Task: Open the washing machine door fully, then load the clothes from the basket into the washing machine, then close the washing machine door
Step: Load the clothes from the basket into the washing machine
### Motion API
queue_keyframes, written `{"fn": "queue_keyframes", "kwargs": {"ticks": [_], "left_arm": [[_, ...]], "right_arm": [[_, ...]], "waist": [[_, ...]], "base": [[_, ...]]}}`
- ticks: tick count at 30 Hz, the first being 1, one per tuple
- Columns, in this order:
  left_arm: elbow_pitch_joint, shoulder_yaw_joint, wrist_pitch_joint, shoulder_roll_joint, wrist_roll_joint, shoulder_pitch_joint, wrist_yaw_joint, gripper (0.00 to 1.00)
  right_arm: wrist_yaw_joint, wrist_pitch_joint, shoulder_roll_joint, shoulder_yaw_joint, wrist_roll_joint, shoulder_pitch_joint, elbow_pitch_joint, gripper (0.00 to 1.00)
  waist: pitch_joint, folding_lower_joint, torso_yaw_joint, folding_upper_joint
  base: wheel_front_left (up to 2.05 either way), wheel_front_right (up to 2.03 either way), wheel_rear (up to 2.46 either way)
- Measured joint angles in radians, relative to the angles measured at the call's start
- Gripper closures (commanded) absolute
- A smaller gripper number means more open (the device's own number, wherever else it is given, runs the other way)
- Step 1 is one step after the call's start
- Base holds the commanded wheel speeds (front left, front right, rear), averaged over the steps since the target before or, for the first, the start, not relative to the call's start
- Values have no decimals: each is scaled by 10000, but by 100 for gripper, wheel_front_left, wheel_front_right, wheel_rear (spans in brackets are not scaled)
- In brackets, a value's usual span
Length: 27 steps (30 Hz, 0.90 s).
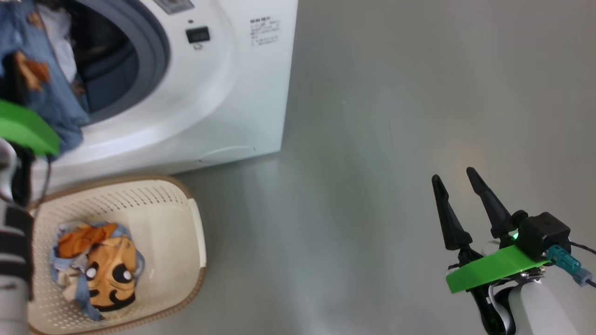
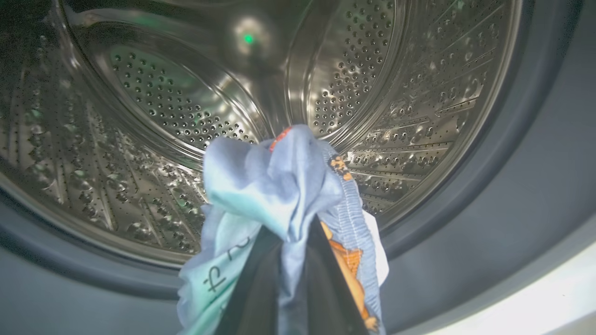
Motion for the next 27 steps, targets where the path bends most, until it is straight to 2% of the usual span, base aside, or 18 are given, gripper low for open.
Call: {"fn": "queue_keyframes", "kwargs": {"ticks": [13,19,24,27], "left_arm": [[1639,-353,654,395,-215,-3192,-2,100],[2167,-717,90,428,-56,-4240,15,100],[1695,-957,-639,518,420,-4579,476,100],[268,-980,-673,512,702,-4595,765,100]], "right_arm": [[0,0,199,-130,0,-394,-389,0],[0,0,293,-303,0,-406,-623,0],[0,0,391,-284,2,-592,-665,0],[0,0,451,-284,2,-601,-675,0]], "waist": [[1993,0,-249,0],[3026,0,-173,0],[3523,0,-112,0],[3688,0,-96,0]], "base": [[0,0,0],[0,0,0],[0,0,0],[0,0,0]]}}
